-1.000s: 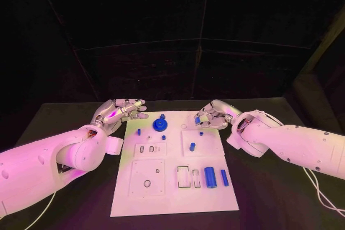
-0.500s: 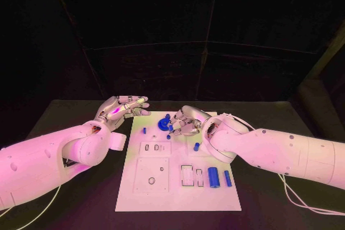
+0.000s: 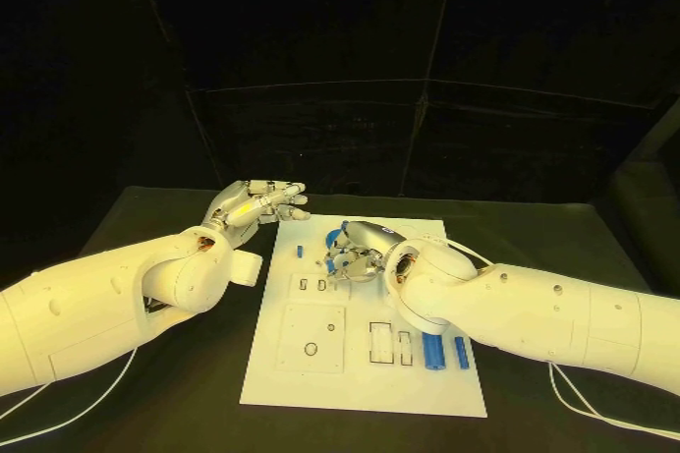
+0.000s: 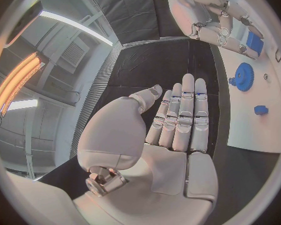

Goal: Assemble the parts on the task board

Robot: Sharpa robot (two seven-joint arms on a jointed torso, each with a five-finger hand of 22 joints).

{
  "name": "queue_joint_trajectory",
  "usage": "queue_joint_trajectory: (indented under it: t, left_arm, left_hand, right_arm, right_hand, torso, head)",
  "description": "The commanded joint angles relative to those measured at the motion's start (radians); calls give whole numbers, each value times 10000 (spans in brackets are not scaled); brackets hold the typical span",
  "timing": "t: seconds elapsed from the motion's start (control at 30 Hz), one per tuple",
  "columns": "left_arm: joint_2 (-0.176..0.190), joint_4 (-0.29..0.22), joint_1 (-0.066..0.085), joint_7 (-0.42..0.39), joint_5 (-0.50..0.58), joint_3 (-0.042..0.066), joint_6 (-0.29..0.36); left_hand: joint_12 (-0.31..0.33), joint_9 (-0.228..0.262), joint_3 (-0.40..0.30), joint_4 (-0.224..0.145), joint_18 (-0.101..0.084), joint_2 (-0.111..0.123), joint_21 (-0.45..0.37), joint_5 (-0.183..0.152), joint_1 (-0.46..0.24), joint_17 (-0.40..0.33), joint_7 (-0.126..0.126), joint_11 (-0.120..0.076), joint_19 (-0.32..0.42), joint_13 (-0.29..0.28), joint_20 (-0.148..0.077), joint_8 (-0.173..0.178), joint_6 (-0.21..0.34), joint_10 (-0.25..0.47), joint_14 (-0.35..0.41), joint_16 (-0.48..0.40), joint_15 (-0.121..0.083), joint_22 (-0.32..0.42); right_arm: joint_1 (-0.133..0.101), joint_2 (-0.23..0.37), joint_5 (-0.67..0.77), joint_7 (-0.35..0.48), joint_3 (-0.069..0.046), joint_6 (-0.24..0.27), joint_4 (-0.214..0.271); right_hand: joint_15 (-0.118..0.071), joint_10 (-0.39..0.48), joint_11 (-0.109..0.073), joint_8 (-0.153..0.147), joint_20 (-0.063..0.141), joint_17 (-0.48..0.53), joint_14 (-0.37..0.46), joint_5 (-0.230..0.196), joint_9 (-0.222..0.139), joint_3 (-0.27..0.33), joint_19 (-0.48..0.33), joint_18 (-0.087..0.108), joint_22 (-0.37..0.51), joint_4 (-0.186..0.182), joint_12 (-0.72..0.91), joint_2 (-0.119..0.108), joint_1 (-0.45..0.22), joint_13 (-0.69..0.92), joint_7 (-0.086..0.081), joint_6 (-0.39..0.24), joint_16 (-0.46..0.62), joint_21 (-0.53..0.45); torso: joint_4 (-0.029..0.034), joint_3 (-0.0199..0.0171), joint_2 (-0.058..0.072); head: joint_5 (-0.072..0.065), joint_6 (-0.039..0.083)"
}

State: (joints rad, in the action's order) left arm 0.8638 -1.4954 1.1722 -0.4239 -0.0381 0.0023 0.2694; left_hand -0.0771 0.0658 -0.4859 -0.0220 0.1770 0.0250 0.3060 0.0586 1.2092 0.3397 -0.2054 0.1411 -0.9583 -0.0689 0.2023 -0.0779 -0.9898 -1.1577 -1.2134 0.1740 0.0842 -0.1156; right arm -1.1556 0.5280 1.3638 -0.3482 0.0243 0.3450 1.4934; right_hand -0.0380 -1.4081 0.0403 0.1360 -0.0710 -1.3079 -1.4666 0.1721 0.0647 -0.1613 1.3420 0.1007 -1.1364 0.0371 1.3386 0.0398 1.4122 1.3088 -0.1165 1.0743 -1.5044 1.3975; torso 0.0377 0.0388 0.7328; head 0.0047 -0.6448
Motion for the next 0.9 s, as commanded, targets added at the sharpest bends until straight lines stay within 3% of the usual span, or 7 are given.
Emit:
queue_joint_trajectory:
  t: [0.03, 0.23, 0.4, 0.9]
  left_arm:
    - [-17, 9, 19, -96, -65, 7, -118]
    - [-45, 48, 20, -81, -65, 7, -138]
    - [-67, 69, 20, -76, -65, 7, -152]
    - [-100, 116, 20, -57, -65, 6, -165]
  left_hand:
    - [42, -4, -44, 6, 54, 86, -43, 3, -30, 18, -66, 29, -41, 13, -8, 53, -17, 31, -54, -46, 25, 12]
    - [42, -4, -44, 6, 54, 86, -43, 3, -30, 18, -66, 29, -41, 13, -8, 53, -17, 31, -54, -46, 25, 12]
    - [42, -4, -44, 6, 54, 86, -43, 3, -30, 18, -66, 29, -41, 13, -8, 53, -17, 31, -54, -46, 25, 12]
    - [48, -5, -47, 8, 54, 95, -44, 3, -44, 20, -71, 33, -40, 13, -6, 58, -11, 35, -55, -50, 28, 13]
  right_arm:
    - [28, -65, 638, -324, 1, -305, -8]
    - [130, -156, 821, -441, 9, -392, -22]
    - [195, -185, 923, -539, 14, -507, -71]
    - [315, -239, 1117, -700, 27, -809, -170]
  right_hand:
    - [-37, -95, -122, -40, 27, -1180, -749, -58, 30, -180, -4, -136, 6, -131, -60, 19, -215, 19, 36, 184, 28, 8]
    - [-35, -99, -120, -57, 22, -1181, -749, -100, 31, -222, -4, -135, 9, -141, -58, -50, -308, 25, 36, 184, 29, 5]
    - [-35, -101, -121, -62, 20, -1172, -747, -105, 32, -237, -4, -135, 9, -137, -56, -88, -338, 28, 38, 189, 33, 4]
    - [-28, -74, -111, -103, 11, -1131, -739, -118, 28, -289, -26, -128, 50, -138, -94, -247, -484, -2, 24, 169, 56, -18]
  torso:
    - [-13, -12, 11]
    - [-42, -48, 25]
    - [-27, -19, 16]
    - [-36, -33, 14]
  head:
    - [79, -59]
    - [181, -123]
    - [165, -163]
    - [157, -238]
